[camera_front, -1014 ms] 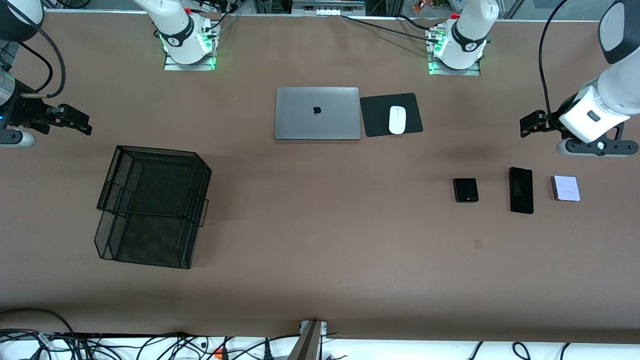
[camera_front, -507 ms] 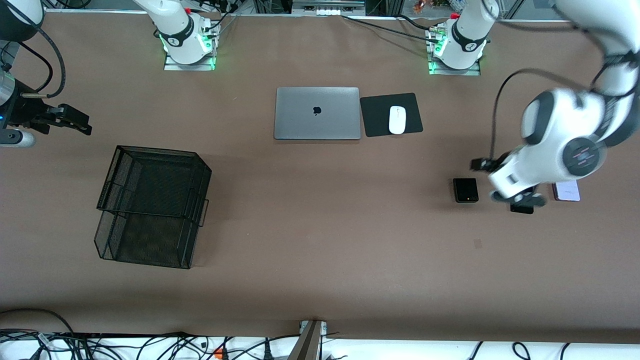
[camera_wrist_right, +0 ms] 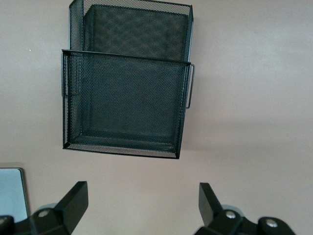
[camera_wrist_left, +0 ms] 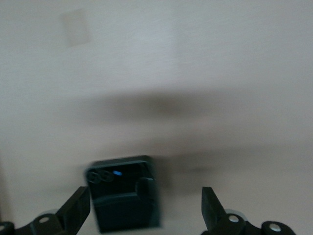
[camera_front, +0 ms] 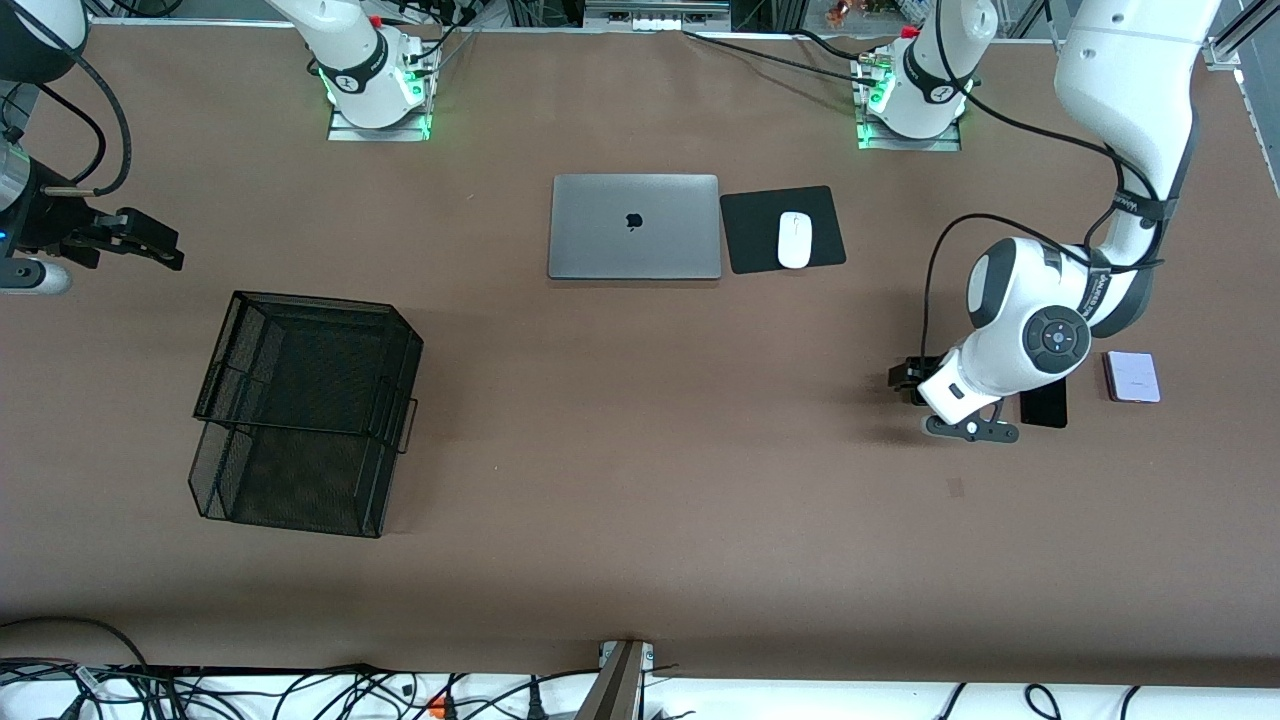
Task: Place phones with both arms
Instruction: 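Lower the left gripper and grasp the black flip phone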
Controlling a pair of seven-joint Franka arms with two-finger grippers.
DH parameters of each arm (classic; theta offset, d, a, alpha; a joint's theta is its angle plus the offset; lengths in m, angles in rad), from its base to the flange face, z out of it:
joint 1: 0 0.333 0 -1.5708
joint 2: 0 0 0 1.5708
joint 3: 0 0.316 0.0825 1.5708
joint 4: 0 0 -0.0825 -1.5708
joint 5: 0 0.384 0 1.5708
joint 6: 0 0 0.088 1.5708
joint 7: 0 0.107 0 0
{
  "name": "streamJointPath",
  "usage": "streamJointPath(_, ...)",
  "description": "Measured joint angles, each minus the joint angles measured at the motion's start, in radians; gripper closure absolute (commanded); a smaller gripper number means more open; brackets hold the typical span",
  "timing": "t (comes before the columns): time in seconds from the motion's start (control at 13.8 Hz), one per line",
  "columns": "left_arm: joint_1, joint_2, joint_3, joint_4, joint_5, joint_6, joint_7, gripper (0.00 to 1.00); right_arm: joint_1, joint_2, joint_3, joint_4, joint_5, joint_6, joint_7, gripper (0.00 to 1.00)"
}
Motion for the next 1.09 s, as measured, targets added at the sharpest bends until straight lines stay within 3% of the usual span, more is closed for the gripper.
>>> streamJointPath(0.36,0.055,0.029,0.001,-0.059,0.035,0.056,0.0,0.0,0.0,0.0,0.0,0.0,0.0,0.0,0.0,0.0)
streamJointPath(1.09,0.055,0.032,-0.011,-0.064,0.031,0.063,-0.056,0.0,0.0,0.0,0.0,0.0,0.0,0.0,0.0,0.0)
